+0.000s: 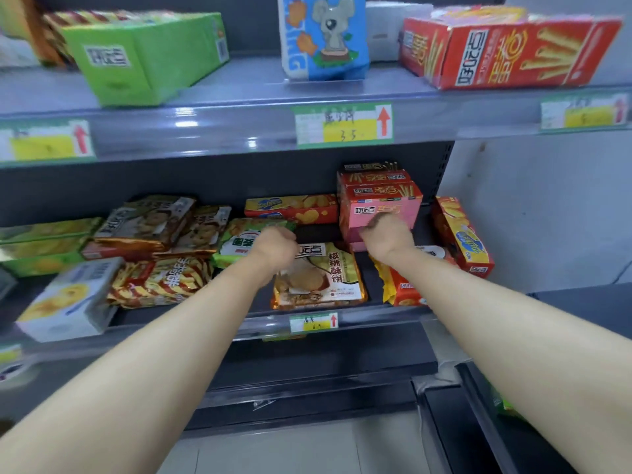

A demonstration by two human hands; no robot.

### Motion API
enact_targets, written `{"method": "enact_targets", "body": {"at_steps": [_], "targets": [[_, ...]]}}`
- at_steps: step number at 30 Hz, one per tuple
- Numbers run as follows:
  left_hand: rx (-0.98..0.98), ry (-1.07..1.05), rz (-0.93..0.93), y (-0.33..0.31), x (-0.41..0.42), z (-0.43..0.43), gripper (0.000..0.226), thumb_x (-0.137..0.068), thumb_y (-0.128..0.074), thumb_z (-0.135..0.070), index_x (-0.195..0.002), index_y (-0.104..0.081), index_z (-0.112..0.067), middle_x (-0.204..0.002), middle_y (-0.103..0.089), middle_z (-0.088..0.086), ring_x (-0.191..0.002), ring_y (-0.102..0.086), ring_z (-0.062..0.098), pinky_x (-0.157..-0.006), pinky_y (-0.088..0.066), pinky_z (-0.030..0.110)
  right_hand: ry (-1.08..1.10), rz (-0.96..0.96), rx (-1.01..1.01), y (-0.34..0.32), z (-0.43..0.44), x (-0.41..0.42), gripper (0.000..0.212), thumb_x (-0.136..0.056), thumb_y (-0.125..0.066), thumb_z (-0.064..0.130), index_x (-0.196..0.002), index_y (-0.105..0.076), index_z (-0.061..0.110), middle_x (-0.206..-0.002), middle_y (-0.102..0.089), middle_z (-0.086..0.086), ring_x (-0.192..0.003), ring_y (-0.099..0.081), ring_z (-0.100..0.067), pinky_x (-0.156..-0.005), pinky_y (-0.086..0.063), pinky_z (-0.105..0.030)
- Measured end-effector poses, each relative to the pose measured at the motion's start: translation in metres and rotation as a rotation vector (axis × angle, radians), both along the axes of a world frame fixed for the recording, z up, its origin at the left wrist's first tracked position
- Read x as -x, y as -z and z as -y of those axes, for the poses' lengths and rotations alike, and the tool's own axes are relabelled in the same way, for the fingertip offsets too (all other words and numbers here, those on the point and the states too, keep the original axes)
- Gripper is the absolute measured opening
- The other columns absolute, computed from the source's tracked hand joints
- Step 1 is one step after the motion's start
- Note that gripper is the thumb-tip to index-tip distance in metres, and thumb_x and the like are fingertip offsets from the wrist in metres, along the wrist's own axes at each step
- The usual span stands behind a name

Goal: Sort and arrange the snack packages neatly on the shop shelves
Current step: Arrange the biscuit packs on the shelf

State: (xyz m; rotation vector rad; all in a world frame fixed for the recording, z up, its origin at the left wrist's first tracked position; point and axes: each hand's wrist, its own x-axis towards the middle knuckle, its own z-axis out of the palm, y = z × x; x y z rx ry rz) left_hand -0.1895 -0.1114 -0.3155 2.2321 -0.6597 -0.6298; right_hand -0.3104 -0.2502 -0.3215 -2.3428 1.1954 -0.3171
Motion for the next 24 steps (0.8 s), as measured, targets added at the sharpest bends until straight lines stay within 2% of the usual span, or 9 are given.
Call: {"method": "enact_targets", "body": {"at_steps": [3,6,9,12,15,18,19,22,24], "targets": [[-0.041,0.023,-0.048,0.002,-0.002,-0.024,0.04,-0.095,-0.048,-0.003,-0.135,-0.047,0.001,-0.141,-0.047,0.014,-0.128,-0.045,0.026,-0.095,-0.037,0.025,-0.097,-0.131,-0.149,0.002,-0.026,0.0,0.033,-0.096,-0.047,0.027,-0.102,-0.064,-0.001,-0.104,-0.064,-0.017,-0.103,-0.06,-0.031,-0.078,-0.042,-0.028],[-0.054,0.011,-0.079,0.008,-0.004,-0.037,0.041,-0.095,-0.049,-0.005,-0.135,-0.046,0.001,-0.141,-0.047,0.013,-0.128,-0.045,0.026,-0.097,-0.037,0.026,-0.079,-0.129,-0.257,0.01,-0.04,0.0,0.034,-0.094,-0.05,0.023,-0.114,-0.062,-0.001,-0.115,-0.062,-0.02,-0.109,-0.057,-0.032,-0.083,-0.042,-0.03],[-0.05,-0.029,-0.129,0.018,-0.006,-0.039,0.033,-0.094,-0.05,-0.005,-0.126,-0.053,0.004,-0.128,-0.055,0.017,-0.111,-0.052,0.026,-0.082,-0.039,0.026,-0.039,-0.108,-0.314,0.021,-0.042,-0.002,0.032,-0.094,-0.05,0.02,-0.116,-0.06,-0.002,-0.102,-0.057,-0.015,-0.093,-0.054,-0.024,-0.078,-0.04,-0.03],[-0.058,-0.071,-0.205,0.03,-0.007,-0.035,0.016,-0.093,-0.052,-0.005,-0.107,-0.055,0.0,-0.107,-0.055,0.014,-0.086,-0.054,0.024,-0.072,-0.039,0.028,0.002,-0.11,-0.385,0.033,-0.039,-0.007,0.02,-0.097,-0.045,0.016,-0.103,-0.058,0.003,-0.097,-0.051,-0.012,-0.087,-0.048,-0.02,-0.068,-0.039,-0.026],[-0.049,-0.139,-0.304,0.045,-0.007,-0.026,0.014,-0.093,-0.051,-0.007,-0.107,-0.052,-0.004,-0.098,-0.055,0.012,-0.077,-0.051,0.02,-0.068,-0.042,0.028,0.096,-0.009,-0.474,0.046,-0.033,-0.014,0.03,-0.097,-0.048,0.019,-0.115,-0.056,-0.004,-0.112,-0.06,-0.014,-0.099,-0.057,-0.027,-0.079,-0.044,-0.03],[0.015,-0.222,-0.403,0.053,-0.007,-0.017,0.014,-0.094,-0.047,-0.002,-0.107,-0.054,-0.002,-0.078,-0.054,0.009,-0.065,-0.054,0.018,-0.045,-0.048,0.02,0.174,0.047,-0.579,0.055,-0.027,-0.018,0.028,-0.097,-0.047,0.017,-0.114,-0.055,-0.003,-0.121,-0.059,-0.017,-0.112,-0.057,-0.028,-0.094,-0.047,-0.038],[0.035,-0.247,-0.433,0.055,-0.008,-0.015,0.016,-0.094,-0.047,0.0,-0.107,-0.055,0.0,-0.073,-0.053,0.009,-0.062,-0.054,0.019,-0.044,-0.05,0.022,0.184,0.054,-0.613,0.059,-0.025,-0.019,0.024,-0.097,-0.046,0.016,-0.11,-0.057,-0.002,-0.12,-0.06,-0.017,-0.108,-0.059,-0.027,-0.091,-0.049,-0.037],[0.075,-0.29,-0.486,0.06,-0.011,-0.01,0.023,-0.091,-0.046,0.004,-0.112,-0.055,0.006,-0.07,-0.052,0.012,-0.061,-0.054,0.021,-0.07,-0.055,0.037,0.224,0.122,-0.698,0.064,-0.02,-0.023,0.019,-0.096,-0.041,0.009,-0.099,-0.058,0.001,-0.116,-0.063,-0.019,-0.092,-0.063,-0.023,-0.068,-0.044,-0.03],[0.081,-0.305,-0.478,0.058,-0.012,-0.008,0.023,-0.09,-0.049,0.004,-0.112,-0.056,0.005,-0.073,-0.055,0.012,-0.06,-0.056,0.021,-0.066,-0.056,0.036,0.235,0.143,-0.685,0.065,-0.017,-0.024,0.018,-0.094,-0.041,0.006,-0.094,-0.057,0.001,-0.108,-0.065,-0.015,-0.093,-0.063,-0.024,-0.066,-0.04,-0.029]]}}
